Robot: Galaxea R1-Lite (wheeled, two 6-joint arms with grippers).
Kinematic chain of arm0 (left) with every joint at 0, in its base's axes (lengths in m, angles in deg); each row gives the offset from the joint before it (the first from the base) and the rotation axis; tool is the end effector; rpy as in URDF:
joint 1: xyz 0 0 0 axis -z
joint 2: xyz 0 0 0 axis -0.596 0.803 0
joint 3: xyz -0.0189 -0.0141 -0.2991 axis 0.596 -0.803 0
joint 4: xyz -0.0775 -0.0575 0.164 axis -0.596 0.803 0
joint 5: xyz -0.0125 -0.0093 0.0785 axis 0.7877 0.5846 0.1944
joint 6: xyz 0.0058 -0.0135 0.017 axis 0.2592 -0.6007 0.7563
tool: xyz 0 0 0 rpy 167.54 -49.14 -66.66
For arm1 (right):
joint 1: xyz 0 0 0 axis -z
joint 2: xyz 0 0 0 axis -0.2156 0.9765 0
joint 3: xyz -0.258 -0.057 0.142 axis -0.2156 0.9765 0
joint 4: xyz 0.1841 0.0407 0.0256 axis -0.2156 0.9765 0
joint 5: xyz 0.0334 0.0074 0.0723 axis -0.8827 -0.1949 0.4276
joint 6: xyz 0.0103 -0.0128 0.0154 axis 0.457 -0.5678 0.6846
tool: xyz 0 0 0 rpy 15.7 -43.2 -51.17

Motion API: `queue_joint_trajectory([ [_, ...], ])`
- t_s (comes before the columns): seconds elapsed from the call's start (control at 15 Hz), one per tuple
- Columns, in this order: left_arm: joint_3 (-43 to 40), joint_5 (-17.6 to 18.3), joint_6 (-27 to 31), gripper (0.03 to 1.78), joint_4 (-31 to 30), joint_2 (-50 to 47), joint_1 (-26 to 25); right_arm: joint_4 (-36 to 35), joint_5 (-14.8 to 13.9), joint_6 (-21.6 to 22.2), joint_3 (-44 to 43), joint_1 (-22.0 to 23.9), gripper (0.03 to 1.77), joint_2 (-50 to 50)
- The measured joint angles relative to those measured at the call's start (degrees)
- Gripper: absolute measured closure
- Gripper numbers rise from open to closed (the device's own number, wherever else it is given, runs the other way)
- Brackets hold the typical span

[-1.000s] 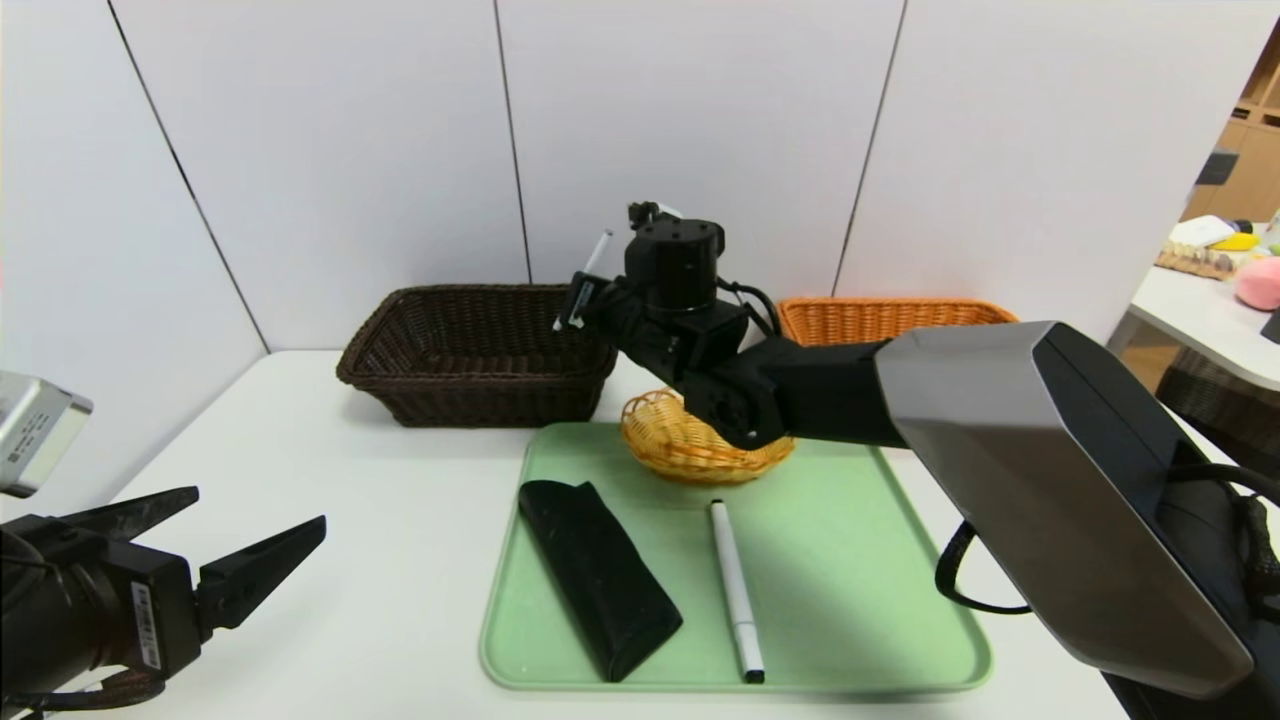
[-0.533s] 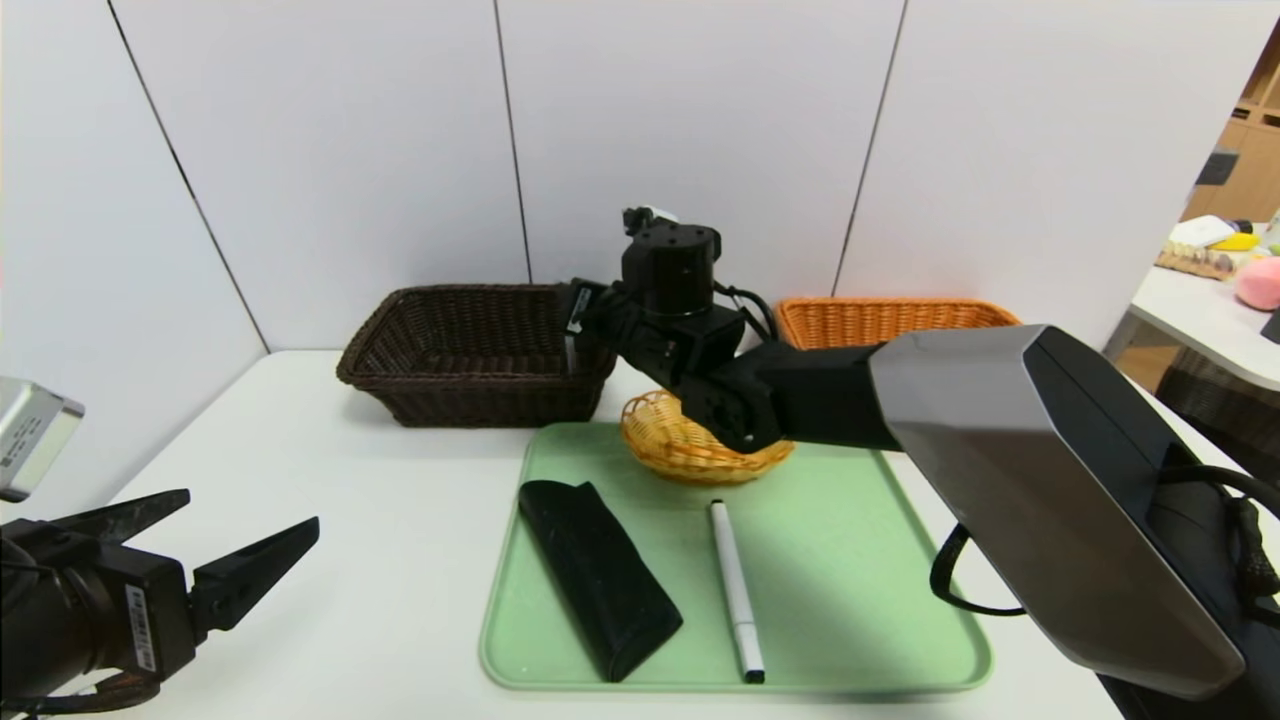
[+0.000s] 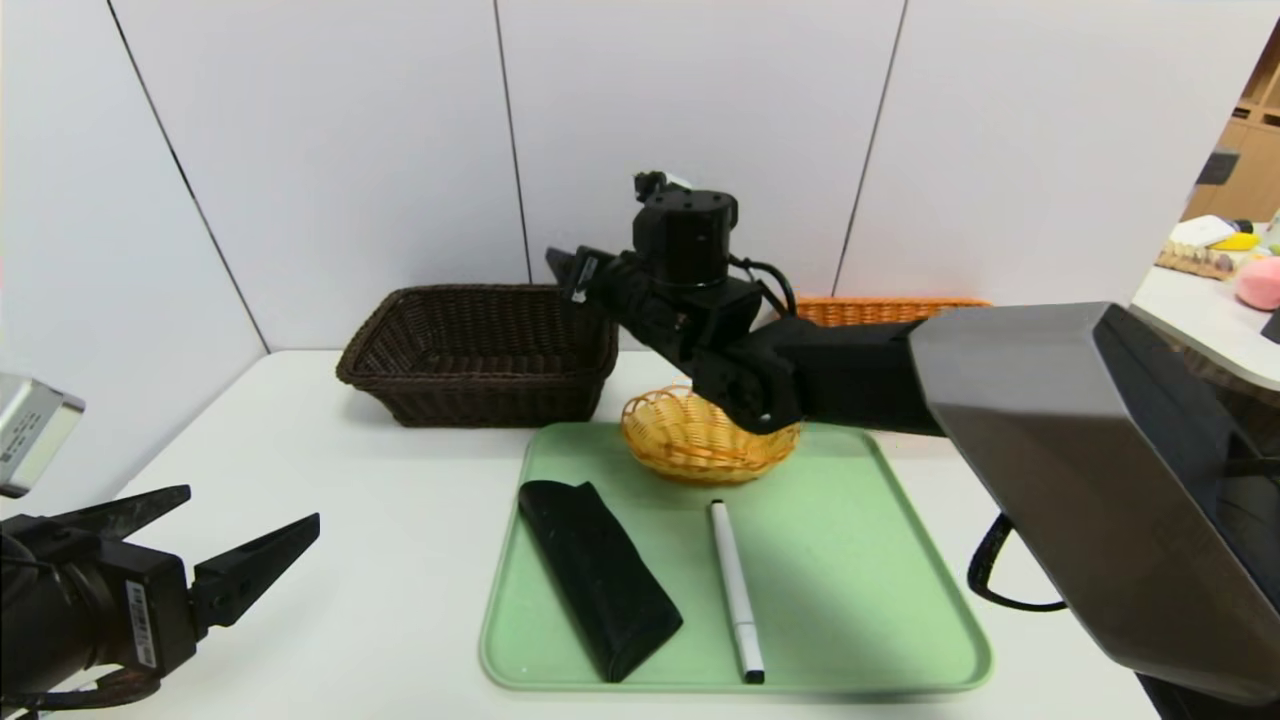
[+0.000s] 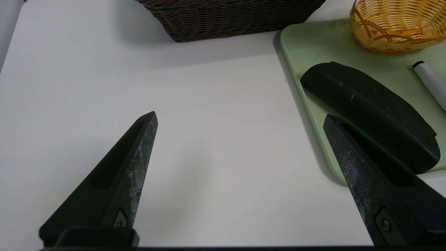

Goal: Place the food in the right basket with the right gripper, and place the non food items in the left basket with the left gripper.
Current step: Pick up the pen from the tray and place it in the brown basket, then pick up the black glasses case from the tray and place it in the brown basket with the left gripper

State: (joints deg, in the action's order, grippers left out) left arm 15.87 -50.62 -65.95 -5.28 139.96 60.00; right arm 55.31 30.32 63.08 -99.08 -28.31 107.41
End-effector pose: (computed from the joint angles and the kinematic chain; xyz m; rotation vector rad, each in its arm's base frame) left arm 0.1053 -0.0409 0.2013 -0.0071 0.3042 -0.1989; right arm 0.3866 0.3279 0.2095 0.4289 0.0978 0.5245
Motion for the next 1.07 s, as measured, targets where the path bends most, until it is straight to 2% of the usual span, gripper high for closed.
queue_joint_trajectory([
  [0.13, 1.2, 0.2, 1.2, 0.12, 0.1, 0.4, 0.2, 0.7, -1.3, -2.2, 0.0, -0.3, 0.32, -3.9],
  [0.33, 5.1, 0.4, 2.6, 0.12, 1.4, 1.4, 1.4, 4.7, -2.5, -11.0, 0.1, -0.1, 0.25, -10.5],
  [0.47, 9.7, 0.4, 2.6, 0.12, 5.4, 2.3, 3.2, 11.4, -2.6, -15.6, 0.1, 0.4, 0.21, -15.8],
  [0.67, 16.1, 0.3, 1.4, 0.12, 14.3, 4.6, 8.2, 28.3, -3.0, -16.5, 0.1, 2.1, 0.17, -23.2],
  [0.87, 22.2, -0.4, -2.8, 0.12, 17.4, 9.8, 12.4, 47.1, -5.4, -14.1, 0.5, 5.9, 0.15, -29.5],
  [1.07, 29.3, -2.7, -6.5, 0.12, 20.7, 16.8, 17.2, 65.9, -5.6, -11.7, 2.7, 9.4, 0.13, -36.6],
])
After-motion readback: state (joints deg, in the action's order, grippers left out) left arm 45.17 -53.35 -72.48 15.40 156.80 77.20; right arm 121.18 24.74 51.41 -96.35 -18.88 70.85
